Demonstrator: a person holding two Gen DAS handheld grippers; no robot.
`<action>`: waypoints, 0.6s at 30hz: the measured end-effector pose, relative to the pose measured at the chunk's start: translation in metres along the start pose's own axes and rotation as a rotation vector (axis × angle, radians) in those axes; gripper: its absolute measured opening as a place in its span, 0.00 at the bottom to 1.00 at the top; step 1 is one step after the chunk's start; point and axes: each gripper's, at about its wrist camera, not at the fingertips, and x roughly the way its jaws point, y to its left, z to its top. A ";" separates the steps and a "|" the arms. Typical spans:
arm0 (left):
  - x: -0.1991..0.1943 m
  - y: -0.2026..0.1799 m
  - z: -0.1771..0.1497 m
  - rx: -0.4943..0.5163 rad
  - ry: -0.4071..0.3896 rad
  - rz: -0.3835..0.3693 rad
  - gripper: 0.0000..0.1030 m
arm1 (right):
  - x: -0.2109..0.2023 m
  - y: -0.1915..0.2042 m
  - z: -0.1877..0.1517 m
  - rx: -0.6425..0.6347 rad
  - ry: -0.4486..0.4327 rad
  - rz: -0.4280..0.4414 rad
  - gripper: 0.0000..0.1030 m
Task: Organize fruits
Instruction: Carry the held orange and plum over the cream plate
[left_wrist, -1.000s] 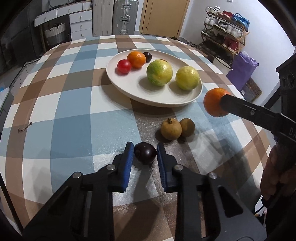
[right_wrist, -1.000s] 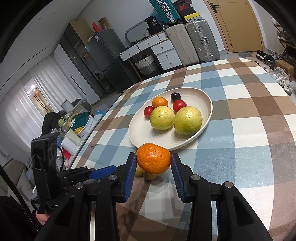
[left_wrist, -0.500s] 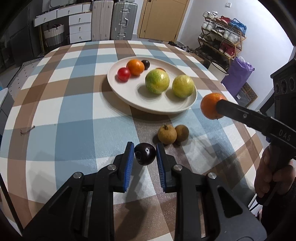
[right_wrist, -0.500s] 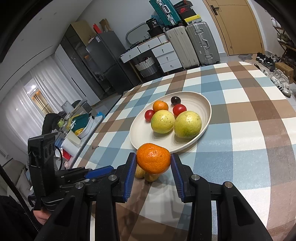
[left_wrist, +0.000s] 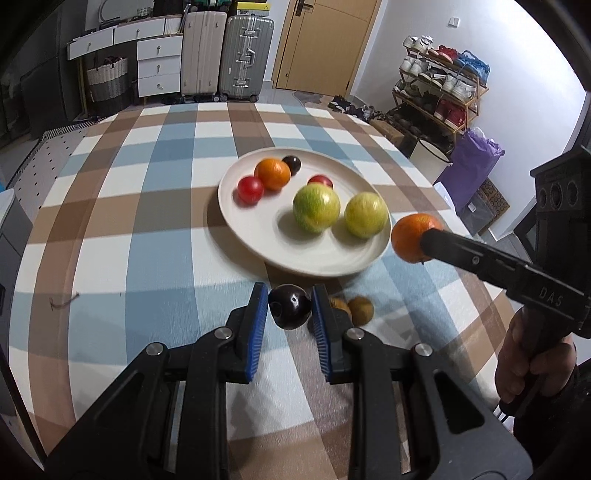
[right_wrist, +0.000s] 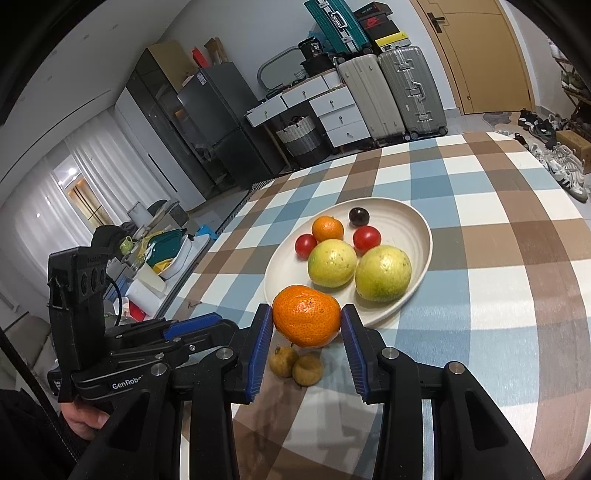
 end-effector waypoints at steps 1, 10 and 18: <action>0.000 0.000 0.003 0.000 -0.002 -0.001 0.21 | 0.001 -0.001 0.003 0.002 0.000 0.005 0.37; 0.013 0.003 0.040 -0.014 -0.008 -0.027 0.21 | 0.013 -0.002 0.026 -0.003 0.005 0.030 0.37; 0.028 0.006 0.076 -0.016 -0.018 -0.036 0.21 | 0.029 -0.006 0.052 -0.006 0.009 0.037 0.37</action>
